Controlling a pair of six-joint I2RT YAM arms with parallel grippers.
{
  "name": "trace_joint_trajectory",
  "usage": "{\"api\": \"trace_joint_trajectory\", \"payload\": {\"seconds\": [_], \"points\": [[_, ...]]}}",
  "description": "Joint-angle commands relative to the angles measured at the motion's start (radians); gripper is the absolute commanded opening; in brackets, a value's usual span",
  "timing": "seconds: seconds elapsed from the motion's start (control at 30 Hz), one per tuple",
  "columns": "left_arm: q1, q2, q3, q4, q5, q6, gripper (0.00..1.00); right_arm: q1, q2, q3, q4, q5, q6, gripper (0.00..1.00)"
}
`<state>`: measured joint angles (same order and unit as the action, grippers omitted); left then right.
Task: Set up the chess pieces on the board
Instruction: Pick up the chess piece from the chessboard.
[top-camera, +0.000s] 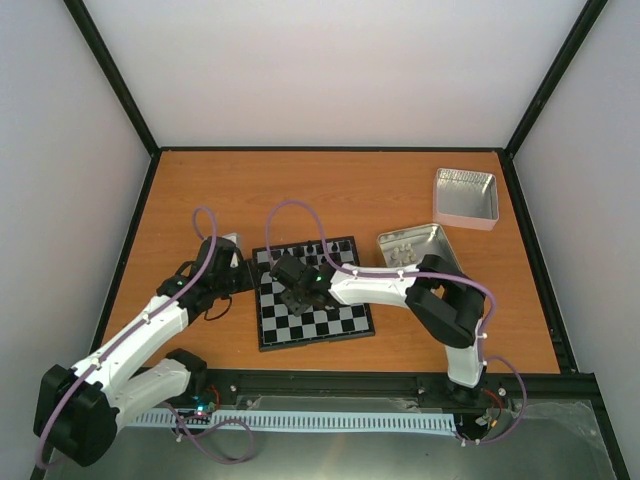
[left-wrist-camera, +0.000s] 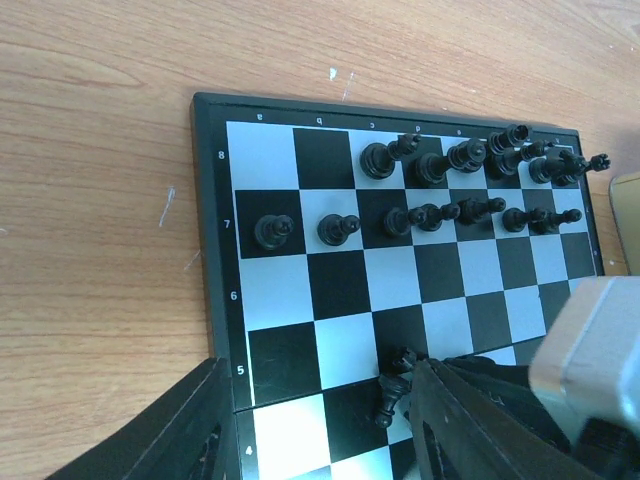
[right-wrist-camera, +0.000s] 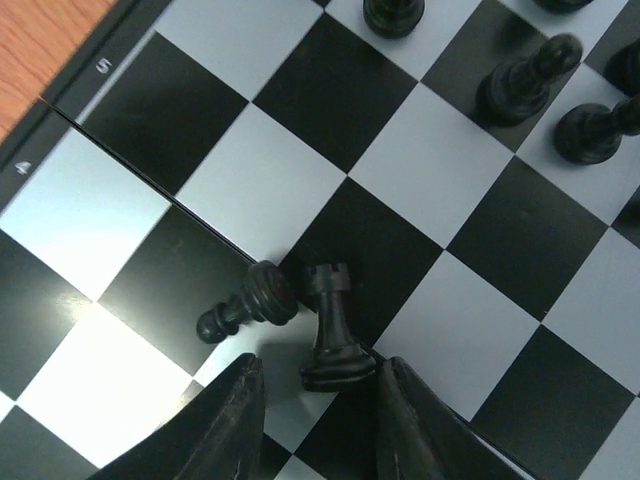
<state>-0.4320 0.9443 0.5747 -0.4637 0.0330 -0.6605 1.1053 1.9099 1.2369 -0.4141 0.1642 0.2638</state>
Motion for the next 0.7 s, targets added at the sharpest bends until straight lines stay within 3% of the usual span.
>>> {"api": "trace_joint_trajectory", "payload": {"seconds": [0.0, 0.3, 0.53, 0.67], "points": [[0.009, -0.001, 0.013, 0.016, -0.004, -0.011, 0.51, -0.014, 0.028, 0.012, 0.017, 0.016, -0.010, 0.32], [0.009, -0.004, 0.013, 0.022, 0.033, -0.031, 0.50, -0.019, 0.029, -0.013, 0.077, 0.007, -0.035, 0.16], [0.009, -0.008, 0.016, 0.024, 0.068, -0.043, 0.51, -0.021, -0.050, -0.098, 0.212, 0.029, -0.045, 0.14], [0.009, 0.003, 0.016, 0.045, 0.169, -0.063, 0.55, -0.021, -0.131, -0.193, 0.328, 0.034, -0.056, 0.15]]}}
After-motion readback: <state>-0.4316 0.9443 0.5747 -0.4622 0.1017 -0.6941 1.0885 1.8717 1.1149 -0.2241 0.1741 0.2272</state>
